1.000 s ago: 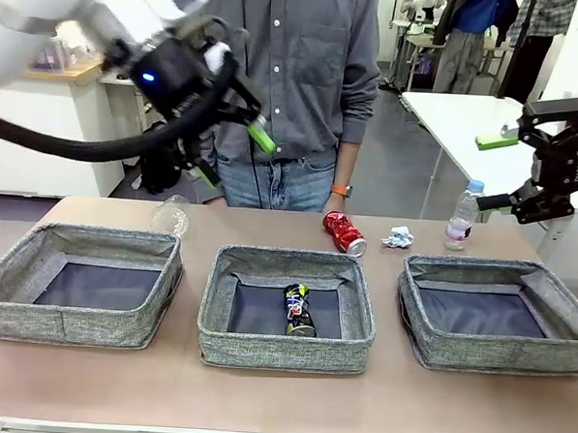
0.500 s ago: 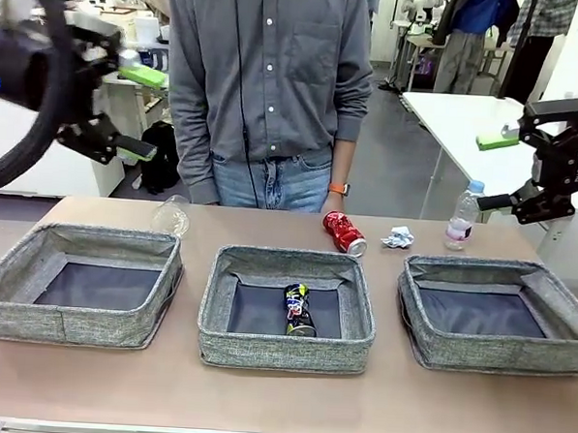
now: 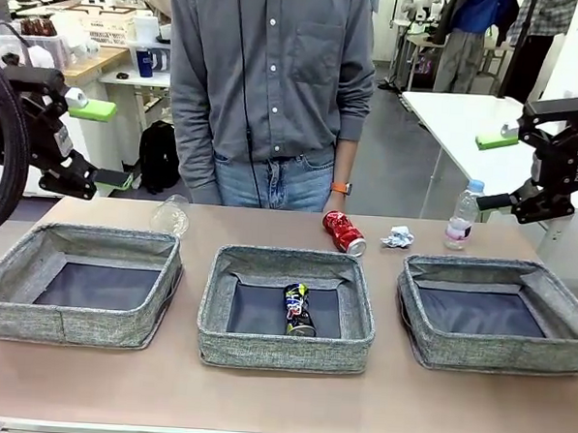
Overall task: Sort the waste into the appropriate baskets.
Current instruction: Place the picked waste into the Fabric basket indicated by the person, then pick up the waste item pointed out by the person.
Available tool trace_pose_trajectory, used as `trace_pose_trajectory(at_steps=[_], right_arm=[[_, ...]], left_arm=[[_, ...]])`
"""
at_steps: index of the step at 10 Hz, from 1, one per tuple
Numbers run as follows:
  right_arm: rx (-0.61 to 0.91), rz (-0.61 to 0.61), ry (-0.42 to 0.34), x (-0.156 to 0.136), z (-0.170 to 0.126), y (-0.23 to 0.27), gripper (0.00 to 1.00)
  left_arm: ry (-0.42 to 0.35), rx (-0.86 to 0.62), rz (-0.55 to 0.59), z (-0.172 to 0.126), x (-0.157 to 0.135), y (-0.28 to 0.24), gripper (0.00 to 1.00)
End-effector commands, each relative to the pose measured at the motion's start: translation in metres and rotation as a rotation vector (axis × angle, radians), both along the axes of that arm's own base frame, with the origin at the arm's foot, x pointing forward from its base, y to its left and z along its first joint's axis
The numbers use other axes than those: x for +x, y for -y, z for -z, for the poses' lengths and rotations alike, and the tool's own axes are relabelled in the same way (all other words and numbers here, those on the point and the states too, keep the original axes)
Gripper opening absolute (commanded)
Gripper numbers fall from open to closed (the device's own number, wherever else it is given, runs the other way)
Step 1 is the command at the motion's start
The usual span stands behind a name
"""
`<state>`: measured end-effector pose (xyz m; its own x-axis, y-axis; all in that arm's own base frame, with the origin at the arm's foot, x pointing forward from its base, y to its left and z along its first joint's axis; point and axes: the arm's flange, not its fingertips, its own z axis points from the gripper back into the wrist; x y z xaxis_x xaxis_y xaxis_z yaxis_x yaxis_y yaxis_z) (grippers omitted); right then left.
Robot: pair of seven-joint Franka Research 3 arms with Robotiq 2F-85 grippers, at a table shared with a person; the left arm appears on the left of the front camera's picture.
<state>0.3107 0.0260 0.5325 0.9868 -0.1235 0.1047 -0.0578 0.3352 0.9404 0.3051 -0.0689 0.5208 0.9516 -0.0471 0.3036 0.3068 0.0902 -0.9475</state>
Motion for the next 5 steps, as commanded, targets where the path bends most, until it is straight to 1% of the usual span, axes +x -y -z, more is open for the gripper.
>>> trace_pose_trajectory(at_steps=[1,5], right_arm=[[0.022,0.003,0.004,0.0015,-0.0032,-0.0025,1.0],[0.022,0.003,0.004,0.0015,-0.0032,-0.0025,1.0]], left_arm=[[0.06,-0.007,-0.033,-0.0126,-0.004,0.0018,1.0],[0.06,-0.007,-0.033,-0.0126,-0.004,0.0018,1.0]])
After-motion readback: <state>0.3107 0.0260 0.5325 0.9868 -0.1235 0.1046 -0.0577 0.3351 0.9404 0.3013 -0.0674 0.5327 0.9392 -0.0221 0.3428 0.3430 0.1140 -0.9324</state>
